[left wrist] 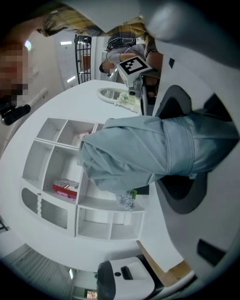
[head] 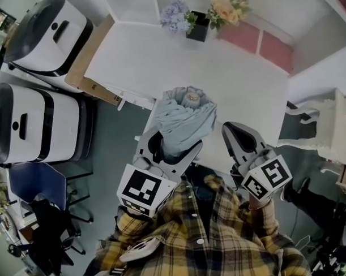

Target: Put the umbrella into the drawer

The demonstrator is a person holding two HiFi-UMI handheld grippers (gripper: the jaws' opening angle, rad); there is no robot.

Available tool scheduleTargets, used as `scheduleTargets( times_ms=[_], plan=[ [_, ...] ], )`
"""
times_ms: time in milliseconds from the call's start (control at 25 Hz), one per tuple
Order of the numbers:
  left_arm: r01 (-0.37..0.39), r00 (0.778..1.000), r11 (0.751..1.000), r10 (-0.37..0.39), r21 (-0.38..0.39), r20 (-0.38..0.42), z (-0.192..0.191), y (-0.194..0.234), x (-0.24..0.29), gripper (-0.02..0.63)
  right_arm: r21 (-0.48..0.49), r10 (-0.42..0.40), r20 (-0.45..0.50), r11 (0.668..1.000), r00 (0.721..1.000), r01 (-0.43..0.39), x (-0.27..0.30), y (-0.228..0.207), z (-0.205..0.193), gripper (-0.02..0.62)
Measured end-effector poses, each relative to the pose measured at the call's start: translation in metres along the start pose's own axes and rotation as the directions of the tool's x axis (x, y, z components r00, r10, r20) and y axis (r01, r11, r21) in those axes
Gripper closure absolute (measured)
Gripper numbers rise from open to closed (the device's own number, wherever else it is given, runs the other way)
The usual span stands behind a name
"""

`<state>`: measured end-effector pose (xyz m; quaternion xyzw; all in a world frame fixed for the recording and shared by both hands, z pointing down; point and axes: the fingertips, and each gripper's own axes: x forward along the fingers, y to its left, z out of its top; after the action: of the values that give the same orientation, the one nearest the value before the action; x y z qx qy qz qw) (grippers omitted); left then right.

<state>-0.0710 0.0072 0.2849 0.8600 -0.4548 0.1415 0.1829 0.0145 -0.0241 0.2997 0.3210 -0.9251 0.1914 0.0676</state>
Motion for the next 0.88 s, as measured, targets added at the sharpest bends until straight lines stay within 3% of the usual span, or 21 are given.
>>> scheduleTargets(
  times_ms=[400,880],
  plan=[
    [0.126,0.991,0.989,-0.121,0.072,-0.062,0.012,-0.007,0.033,0.281,0.043,-0.116,0.051,0.993,0.992,0.114,-0.014,-0.022,0.016,0.578],
    [0.319,0.945,0.936,-0.303,0.149,-0.123,0.028,-0.016,0.073,0.281,0.115,-0.306,0.106,0.949,0.946,0.295,-0.027,-0.046,0.026,0.578]
  ],
)
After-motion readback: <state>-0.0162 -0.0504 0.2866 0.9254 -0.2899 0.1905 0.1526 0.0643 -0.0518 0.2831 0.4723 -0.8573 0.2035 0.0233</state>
